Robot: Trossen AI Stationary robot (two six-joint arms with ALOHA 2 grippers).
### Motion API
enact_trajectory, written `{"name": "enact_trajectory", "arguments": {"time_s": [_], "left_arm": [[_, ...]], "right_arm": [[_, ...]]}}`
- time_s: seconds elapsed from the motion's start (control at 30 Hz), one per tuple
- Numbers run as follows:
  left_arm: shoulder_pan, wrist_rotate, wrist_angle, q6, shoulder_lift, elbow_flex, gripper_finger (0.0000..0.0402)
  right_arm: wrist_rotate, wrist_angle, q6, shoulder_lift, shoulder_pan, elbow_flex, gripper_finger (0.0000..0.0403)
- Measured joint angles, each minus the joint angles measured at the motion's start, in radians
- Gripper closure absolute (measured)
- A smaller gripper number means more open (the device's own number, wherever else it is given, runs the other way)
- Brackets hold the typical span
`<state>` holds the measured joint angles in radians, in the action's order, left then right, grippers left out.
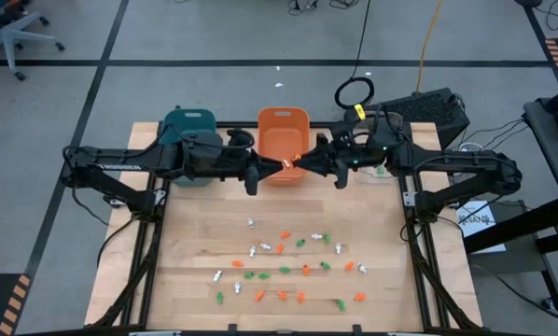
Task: Sort Halloween decoration
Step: Put the orange skeleton toy into the blue bin
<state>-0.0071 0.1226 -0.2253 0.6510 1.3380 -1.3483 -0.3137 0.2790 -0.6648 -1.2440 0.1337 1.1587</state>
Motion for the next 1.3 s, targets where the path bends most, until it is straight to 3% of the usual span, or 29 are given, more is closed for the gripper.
{"name": "enact_trajectory", "arguments": {"time_s": [0.33,0.93,1.3], "left_arm": [[0.000,0.000,0.000,-0.002,0.000,0.000,0.0346],[0.000,-0.001,0.000,-0.003,0.000,-0.001,0.0346],[0.000,0.006,0.011,-0.094,0.000,-0.001,0.0346]], "right_arm": [[-0.002,0.001,0.184,0.019,0.023,0.000,0.0396],[-0.002,0.001,0.904,0.026,0.023,0.000,0.0396],[-0.002,0.001,0.940,0.026,0.023,0.000,0.0396]]}}
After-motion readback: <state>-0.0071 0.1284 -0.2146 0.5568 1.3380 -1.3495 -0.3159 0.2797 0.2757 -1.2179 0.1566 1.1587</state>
